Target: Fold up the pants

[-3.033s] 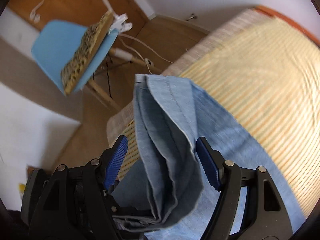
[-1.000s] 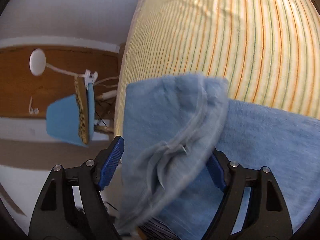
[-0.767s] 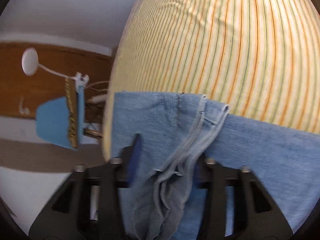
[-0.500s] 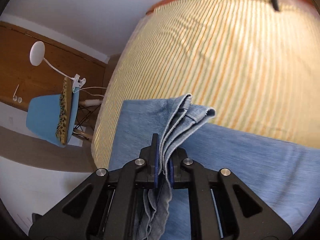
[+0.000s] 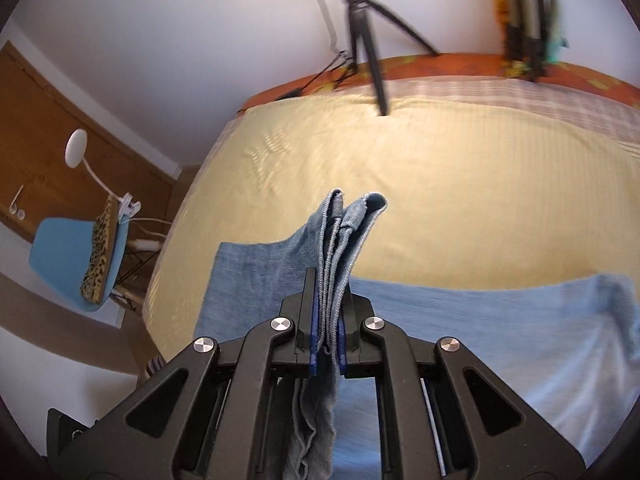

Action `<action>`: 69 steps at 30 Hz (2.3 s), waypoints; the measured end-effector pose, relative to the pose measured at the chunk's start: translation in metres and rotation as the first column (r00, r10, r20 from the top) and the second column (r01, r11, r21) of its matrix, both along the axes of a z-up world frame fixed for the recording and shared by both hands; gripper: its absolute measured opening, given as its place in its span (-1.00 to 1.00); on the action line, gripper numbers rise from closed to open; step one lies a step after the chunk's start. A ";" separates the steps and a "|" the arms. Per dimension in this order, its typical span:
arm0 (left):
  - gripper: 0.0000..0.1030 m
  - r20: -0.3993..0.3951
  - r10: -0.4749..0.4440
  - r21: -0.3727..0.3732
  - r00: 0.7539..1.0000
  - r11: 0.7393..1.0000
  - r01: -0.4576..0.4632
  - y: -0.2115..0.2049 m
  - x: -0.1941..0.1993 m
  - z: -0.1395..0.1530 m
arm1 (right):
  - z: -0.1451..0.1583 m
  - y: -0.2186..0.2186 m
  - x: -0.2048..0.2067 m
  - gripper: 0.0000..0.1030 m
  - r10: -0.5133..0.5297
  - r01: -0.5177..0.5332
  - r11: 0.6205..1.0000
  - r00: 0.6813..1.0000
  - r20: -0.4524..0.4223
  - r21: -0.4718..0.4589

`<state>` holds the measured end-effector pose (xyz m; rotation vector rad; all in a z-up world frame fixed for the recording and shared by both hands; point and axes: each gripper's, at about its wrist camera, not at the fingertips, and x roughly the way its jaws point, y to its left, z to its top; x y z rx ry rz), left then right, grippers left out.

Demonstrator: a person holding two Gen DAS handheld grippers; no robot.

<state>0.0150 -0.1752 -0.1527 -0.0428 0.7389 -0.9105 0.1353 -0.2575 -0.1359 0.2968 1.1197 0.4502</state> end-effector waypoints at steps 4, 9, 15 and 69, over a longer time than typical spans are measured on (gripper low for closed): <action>-0.75 -0.015 -0.067 -0.019 0.998 0.998 0.066 -0.037 -0.002 -0.002 | 0.004 -0.040 -0.009 -0.85 -0.054 0.054 0.998 0.999 0.010 -0.027; -0.75 -0.012 -0.134 -0.030 0.991 0.991 0.133 -0.074 -0.005 0.002 | 0.013 -0.092 -0.022 -0.85 -0.112 0.113 0.992 0.993 0.031 -0.048; -0.75 -0.008 -0.193 -0.038 0.981 0.980 0.193 -0.109 -0.008 0.006 | 0.020 -0.148 -0.035 -0.85 -0.166 0.168 0.984 0.985 0.047 -0.057; -0.24 -0.064 -0.342 0.022 0.938 0.939 0.344 -0.203 -0.020 0.012 | -0.004 -0.286 -0.116 -0.38 -0.302 0.321 0.919 0.946 0.113 -0.230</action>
